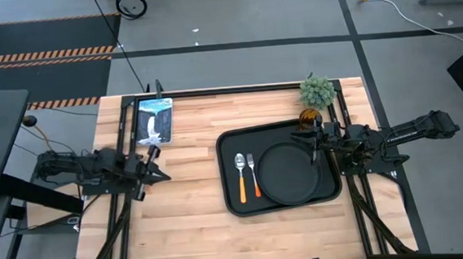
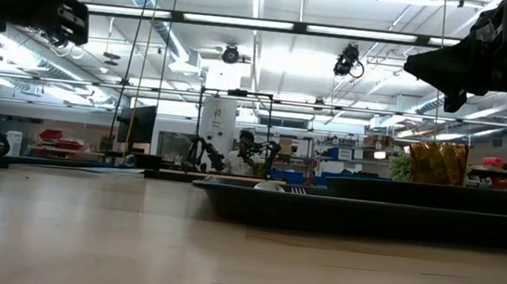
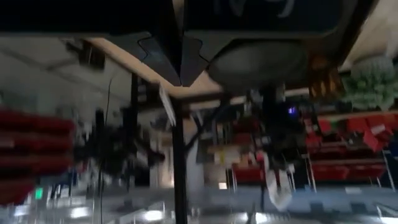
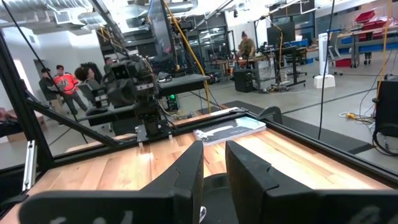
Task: Pick and place plate/cup/fork/spoon on tray
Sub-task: Return to Home Position
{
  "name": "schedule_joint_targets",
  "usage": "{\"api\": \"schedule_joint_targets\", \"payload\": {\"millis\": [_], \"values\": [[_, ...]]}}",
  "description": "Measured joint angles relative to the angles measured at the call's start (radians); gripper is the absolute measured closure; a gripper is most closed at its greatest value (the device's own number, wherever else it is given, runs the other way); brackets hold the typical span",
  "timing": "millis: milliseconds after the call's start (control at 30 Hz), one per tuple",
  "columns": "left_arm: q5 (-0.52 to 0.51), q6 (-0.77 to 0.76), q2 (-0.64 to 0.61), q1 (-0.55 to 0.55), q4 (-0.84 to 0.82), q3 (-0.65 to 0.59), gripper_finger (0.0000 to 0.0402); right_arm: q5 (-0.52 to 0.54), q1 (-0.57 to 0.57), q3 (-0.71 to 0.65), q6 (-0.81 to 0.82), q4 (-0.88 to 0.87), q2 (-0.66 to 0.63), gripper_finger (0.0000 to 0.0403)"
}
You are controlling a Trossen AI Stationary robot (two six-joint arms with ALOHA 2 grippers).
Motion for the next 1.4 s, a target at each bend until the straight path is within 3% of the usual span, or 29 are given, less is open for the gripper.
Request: {"api": "schedule_joint_targets", "payload": {"millis": [200,567,1400], "values": [[-0.003,0.032,0.001,-0.004,-0.114,0.000,0.0392,0.000,0.000,0.000,0.000,0.000,0.000,0.0328],[-0.037,0.034,0.000,-0.004,-0.134,0.001,0.0392,0.000,0.000,0.000,0.000,0.000,0.000,0.0328],[-0.067,0.066,0.001,-0.058,-0.054,-0.001,0.0392,0.000,0.000,0.000,0.000,0.000,0.000,0.0328]]}}
